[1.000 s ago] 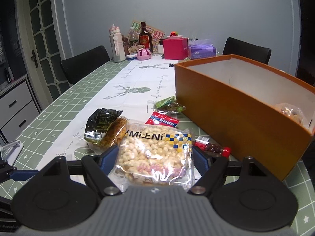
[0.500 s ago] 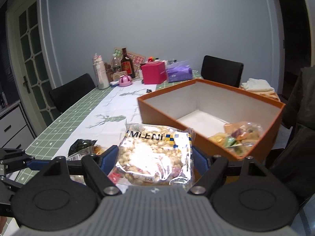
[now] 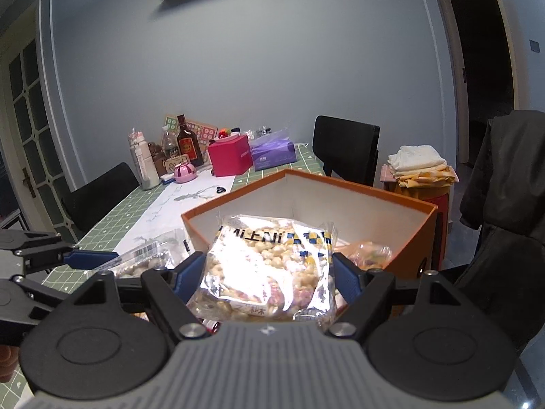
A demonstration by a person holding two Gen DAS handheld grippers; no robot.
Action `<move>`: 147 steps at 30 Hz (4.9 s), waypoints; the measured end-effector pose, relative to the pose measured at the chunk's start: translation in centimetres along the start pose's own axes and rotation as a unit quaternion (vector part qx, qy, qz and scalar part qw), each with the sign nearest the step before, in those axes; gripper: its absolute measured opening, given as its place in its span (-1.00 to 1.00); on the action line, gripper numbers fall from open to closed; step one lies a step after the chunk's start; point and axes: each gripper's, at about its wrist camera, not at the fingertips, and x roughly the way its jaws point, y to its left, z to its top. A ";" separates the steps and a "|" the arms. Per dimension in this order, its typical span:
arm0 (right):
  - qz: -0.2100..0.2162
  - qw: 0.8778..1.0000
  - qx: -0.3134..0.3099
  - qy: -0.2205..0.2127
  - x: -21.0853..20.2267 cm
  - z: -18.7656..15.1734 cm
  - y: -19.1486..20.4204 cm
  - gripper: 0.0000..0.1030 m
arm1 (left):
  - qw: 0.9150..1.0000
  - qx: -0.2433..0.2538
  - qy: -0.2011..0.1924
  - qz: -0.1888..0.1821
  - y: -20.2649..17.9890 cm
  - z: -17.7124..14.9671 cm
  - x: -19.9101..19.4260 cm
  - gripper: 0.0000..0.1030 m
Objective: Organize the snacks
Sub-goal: 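Carry the candy packet and rice-cracker bag up into the orange box, then open both tools to release the packets inside the orange box, then move both open tools back down toward the snacks on the table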
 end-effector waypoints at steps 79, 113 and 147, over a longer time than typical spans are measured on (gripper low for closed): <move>-0.006 0.964 0.219 0.147 26.7 4.1 -7.0 0.63 | 0.970 0.090 0.197 0.107 2.5 8.0 19.6 0.66; 0.069 0.993 0.074 0.053 12.9 4.6 5.2 0.63 | 0.976 -0.165 0.071 0.127 14.3 -1.3 1.4 0.66; 0.060 0.991 0.038 0.114 8.6 -7.1 9.2 0.64 | 0.951 -0.278 0.042 0.127 15.9 -11.3 2.1 0.72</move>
